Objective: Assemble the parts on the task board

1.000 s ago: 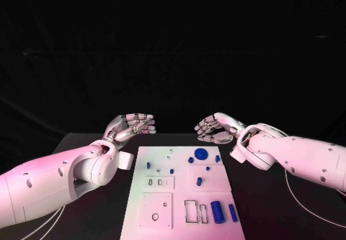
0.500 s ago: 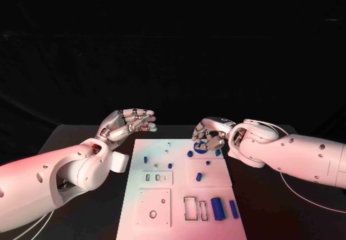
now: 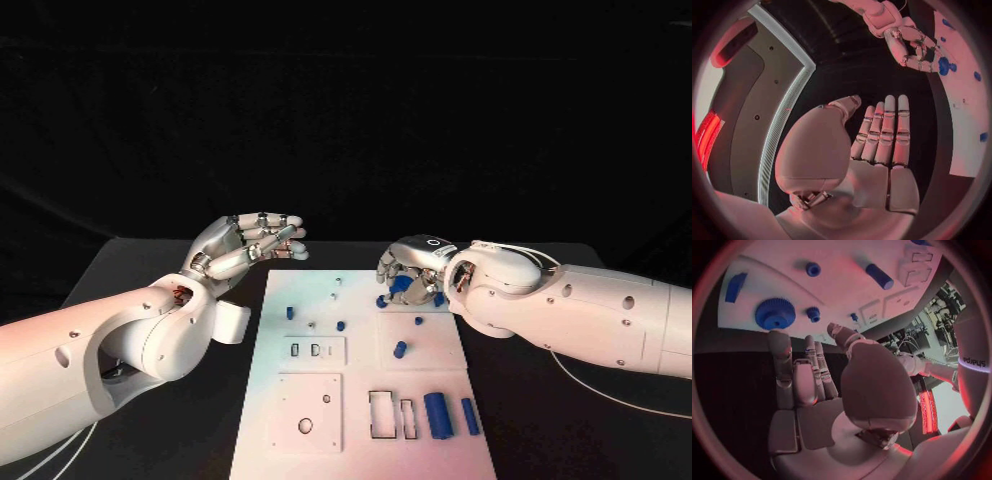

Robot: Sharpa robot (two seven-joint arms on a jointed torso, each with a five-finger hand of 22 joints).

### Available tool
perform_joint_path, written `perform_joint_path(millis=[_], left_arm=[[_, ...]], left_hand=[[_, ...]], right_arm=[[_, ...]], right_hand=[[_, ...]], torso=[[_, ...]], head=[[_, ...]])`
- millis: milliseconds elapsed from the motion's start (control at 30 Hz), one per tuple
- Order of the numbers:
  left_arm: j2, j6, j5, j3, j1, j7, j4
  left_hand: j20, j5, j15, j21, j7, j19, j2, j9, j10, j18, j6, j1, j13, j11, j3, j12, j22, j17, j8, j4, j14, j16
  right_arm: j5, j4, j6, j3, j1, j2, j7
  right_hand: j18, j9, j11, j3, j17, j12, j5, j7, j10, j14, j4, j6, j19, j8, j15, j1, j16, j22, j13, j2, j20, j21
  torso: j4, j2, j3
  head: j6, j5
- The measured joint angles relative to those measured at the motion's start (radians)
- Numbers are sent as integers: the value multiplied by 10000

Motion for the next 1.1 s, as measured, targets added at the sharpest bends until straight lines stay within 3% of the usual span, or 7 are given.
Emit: perform_joint_path(millis=[100,167,367,1100], left_arm=[[4,5,-1,0,3,-16,-31],[4,9,-2,0,3,-26,-38],[-5,19,-4,-1,4,-55,-41],[-28,45,-6,-1,9,-158,-54]], left_hand=[[0,0,0,43,0,0,0,0,0,0,0,0,0,0,0,0,20,30,0,0,0,60],[0,0,0,42,0,0,0,1,0,0,0,0,0,0,0,0,20,30,0,0,0,59],[0,0,0,42,0,-1,0,-9,0,0,0,0,0,0,0,-48,34,59,-32,0,0,60],[0,-1,0,85,0,-1,0,-8,-1,-1,-1,0,1,0,-1,-55,45,90,-52,0,0,98]], right_arm=[[-129,-22,53,1,-13,39,-94],[-190,-48,94,1,-26,57,-145],[-328,-133,231,1,-78,132,-279],[-481,-402,439,-3,-178,357,-460]], right_hand=[[1,18,0,-26,154,0,0,0,0,0,26,0,68,-39,1,35,133,272,15,35,-4,219],[-153,31,16,-70,249,0,0,0,-54,1,69,0,71,-39,1,35,229,439,24,35,0,341],[-152,70,-1,-82,439,1,0,0,-72,0,82,0,159,-77,1,74,382,782,49,75,18,600],[-151,233,-58,239,963,1,0,-1,-14,0,283,0,339,-116,1,297,852,1740,141,299,54,1368]], torso=[[20,33,-16],[30,51,-26],[52,110,-51],[105,268,-67]], head=[[-5,-13],[-6,-18],[-20,-23],[-39,-43]])
